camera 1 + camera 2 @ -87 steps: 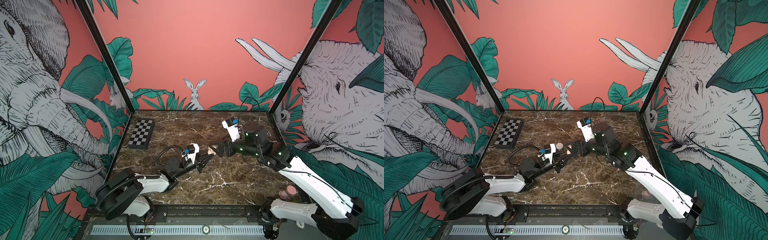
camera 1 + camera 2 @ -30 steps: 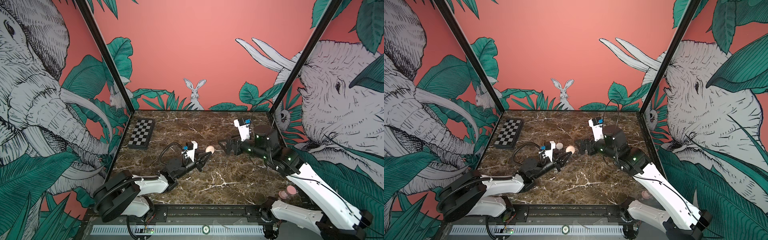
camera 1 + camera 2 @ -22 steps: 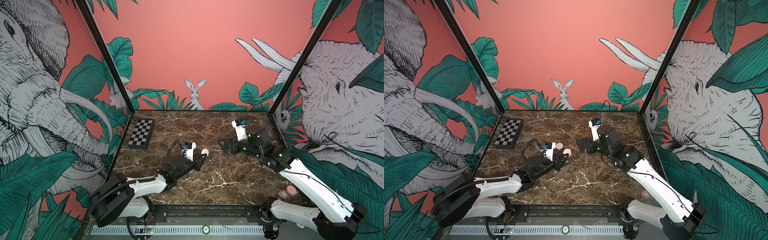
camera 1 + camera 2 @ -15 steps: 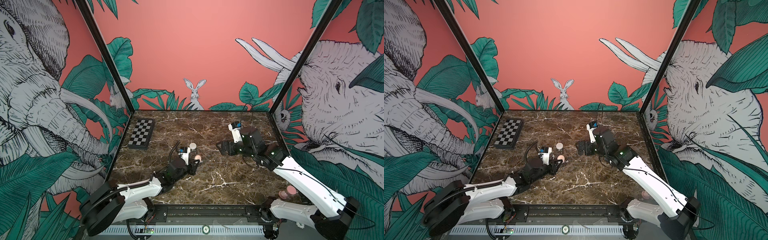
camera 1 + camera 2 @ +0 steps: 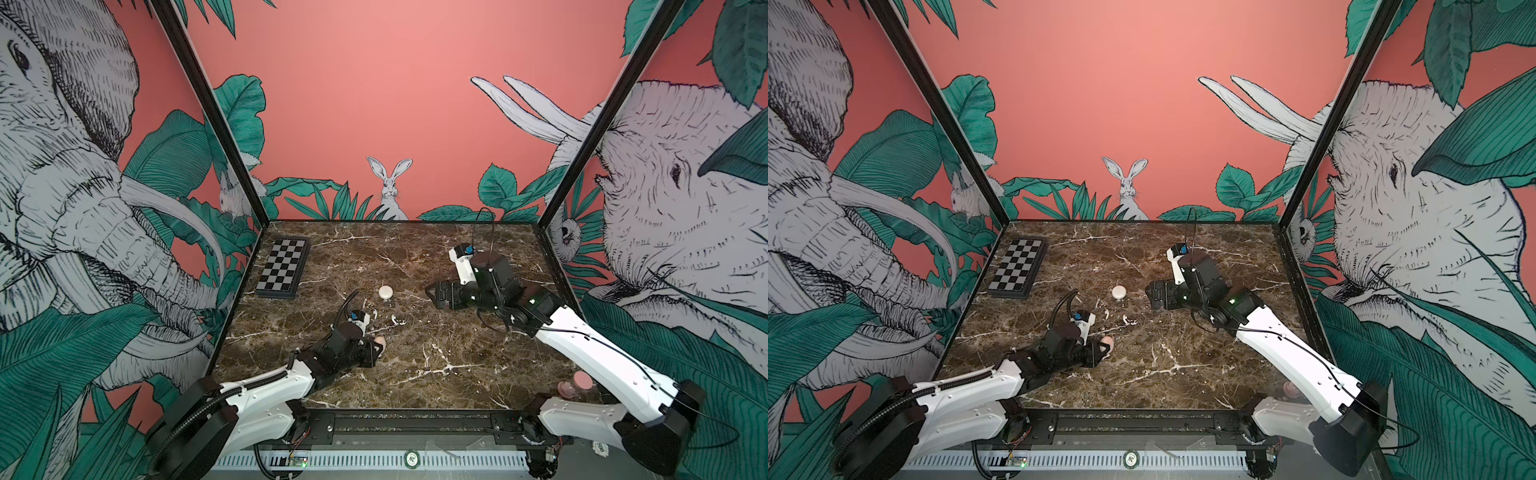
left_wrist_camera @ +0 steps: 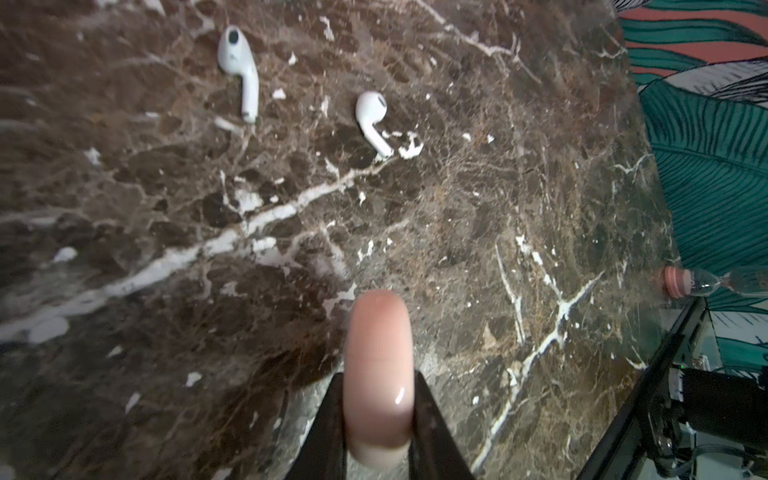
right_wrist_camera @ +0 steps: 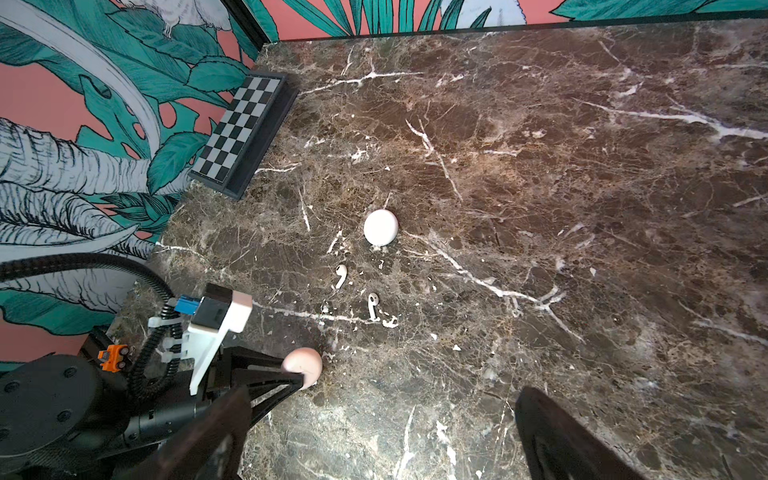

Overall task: Insert the wireless bluetooth earbuds into the charging case
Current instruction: 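Lower the closed pink case onto the table and open the left gripper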

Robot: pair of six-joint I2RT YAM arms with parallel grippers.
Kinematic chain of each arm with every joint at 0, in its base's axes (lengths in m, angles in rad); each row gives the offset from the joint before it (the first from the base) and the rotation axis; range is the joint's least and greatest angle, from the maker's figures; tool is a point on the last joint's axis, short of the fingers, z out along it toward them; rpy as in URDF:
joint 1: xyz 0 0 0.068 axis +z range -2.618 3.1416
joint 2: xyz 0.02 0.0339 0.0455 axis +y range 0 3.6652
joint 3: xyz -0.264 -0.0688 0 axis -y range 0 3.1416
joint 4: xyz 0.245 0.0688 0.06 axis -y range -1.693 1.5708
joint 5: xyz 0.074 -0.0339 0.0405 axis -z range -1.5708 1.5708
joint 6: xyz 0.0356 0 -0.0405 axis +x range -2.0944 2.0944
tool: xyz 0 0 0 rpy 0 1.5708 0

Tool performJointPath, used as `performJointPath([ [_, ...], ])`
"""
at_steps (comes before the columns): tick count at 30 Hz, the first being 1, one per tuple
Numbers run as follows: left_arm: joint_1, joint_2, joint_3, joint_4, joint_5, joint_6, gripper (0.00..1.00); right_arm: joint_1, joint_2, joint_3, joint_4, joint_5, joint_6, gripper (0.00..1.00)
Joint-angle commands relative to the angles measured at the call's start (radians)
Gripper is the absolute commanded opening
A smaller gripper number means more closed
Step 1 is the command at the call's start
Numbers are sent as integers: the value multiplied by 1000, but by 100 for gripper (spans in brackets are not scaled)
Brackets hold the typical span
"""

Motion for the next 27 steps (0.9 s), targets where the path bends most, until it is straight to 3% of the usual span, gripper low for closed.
performJointPath([
  [1,15,34,-17,7,84,-11,0,-3,4,-18,52,-19,9,98],
  [4,29,86,-29,71,117,-27,0,-3,8,-24,59,-27,12,98],
  [11,33,127,-6,47,126,-35,0,-3,5,-31,53,-31,11,98],
  [15,33,108,10,-7,127,-31,8,-3,6,-36,57,-31,10,98],
  [24,33,83,23,-74,119,-25,52,-3,5,-37,58,-37,7,98],
  [27,33,80,40,-101,110,-9,57,-3,3,-39,56,-40,8,98],
])
